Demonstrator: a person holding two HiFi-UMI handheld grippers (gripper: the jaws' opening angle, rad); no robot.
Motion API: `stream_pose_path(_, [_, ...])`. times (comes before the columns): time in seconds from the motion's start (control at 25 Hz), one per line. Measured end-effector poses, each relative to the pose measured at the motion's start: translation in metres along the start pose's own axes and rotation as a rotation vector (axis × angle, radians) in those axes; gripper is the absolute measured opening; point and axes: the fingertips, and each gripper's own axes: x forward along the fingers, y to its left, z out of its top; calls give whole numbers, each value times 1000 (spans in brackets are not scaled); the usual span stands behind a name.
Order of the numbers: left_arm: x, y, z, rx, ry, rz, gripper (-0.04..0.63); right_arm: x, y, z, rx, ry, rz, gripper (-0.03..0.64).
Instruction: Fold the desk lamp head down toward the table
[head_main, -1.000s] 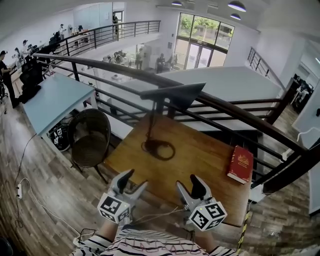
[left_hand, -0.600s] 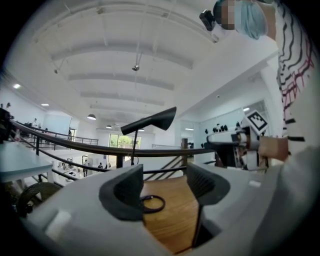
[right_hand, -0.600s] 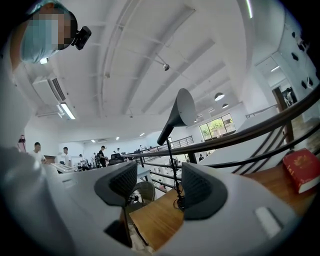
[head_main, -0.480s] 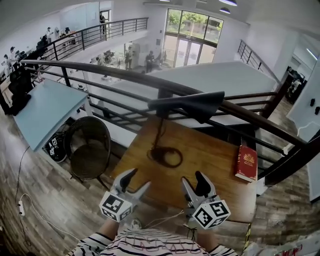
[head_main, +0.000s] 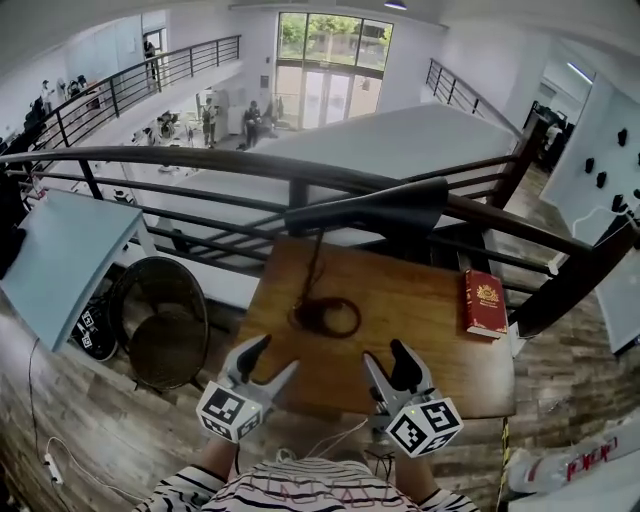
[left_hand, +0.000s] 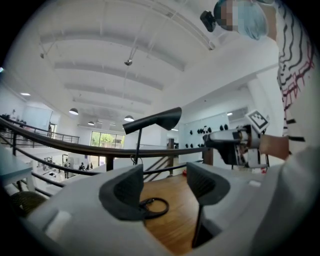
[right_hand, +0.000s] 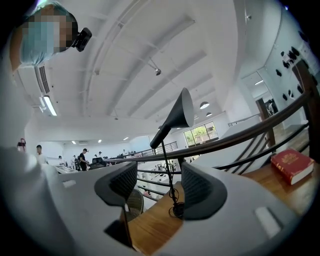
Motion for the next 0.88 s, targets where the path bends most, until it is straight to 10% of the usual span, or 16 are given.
stream_pose_path(0.88, [134, 42, 19, 61, -23, 62, 267, 51, -81, 181, -295, -245, 93, 259])
